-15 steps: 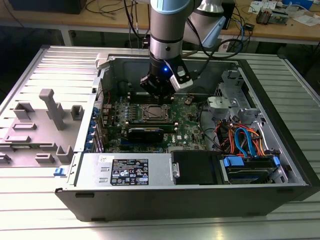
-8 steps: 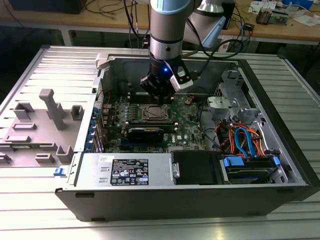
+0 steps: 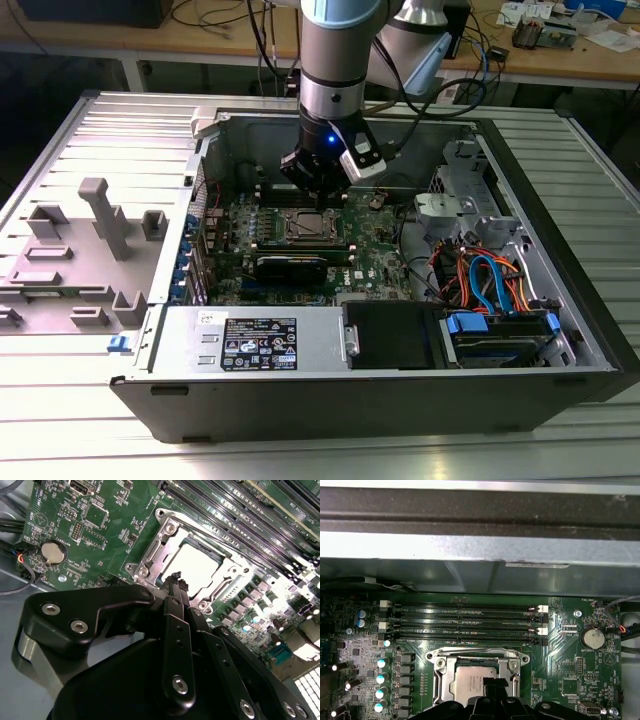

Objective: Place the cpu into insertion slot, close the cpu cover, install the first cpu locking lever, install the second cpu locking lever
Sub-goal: 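Install the second cpu locking lever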

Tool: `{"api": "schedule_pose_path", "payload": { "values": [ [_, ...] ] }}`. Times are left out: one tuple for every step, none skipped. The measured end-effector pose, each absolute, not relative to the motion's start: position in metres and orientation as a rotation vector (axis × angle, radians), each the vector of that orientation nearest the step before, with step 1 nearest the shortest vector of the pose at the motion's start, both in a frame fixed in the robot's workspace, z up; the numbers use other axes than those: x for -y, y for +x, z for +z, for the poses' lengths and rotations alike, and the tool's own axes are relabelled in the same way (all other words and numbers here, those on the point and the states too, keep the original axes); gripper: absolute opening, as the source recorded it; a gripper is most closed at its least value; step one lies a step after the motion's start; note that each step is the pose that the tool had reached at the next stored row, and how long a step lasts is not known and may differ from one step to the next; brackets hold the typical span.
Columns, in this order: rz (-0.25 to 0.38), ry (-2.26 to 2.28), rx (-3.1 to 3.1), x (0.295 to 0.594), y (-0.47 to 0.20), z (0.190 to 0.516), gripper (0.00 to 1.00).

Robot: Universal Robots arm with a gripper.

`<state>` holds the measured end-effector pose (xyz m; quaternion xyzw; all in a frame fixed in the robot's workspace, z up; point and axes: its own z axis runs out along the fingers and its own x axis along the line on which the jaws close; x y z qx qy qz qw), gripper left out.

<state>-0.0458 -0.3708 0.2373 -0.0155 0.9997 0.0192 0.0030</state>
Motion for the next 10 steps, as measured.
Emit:
{"api": "schedule_pose_path", "payload": {
  "values": [
    [0.057, -0.049, -3.135, 0.3708, -0.0457, 0.2392, 0.11],
    [0.057, -0.048, -3.135, 0.3713, -0.0458, 0.2392, 0.11],
    [0.056, -0.048, -3.135, 0.3714, -0.0458, 0.2392, 0.11],
    [0.056, -0.048, -3.135, 0.3714, -0.0458, 0.2392, 0.11],
    [0.056, -0.048, -3.135, 0.3714, -0.0458, 0.2392, 0.11],
    [0.047, -0.048, -3.135, 0.3714, -0.0458, 0.2392, 0.11],
    [0.037, -0.048, -3.135, 0.3714, -0.0458, 0.2392, 0.11],
    [0.037, -0.048, -3.135, 0.3714, -0.0458, 0.2392, 0.11],
    [0.037, -0.048, -3.135, 0.3714, -0.0458, 0.2392, 0.11],
    [0.037, -0.048, -3.135, 0.3714, -0.0458, 0.2392, 0.11]
  ]
}}
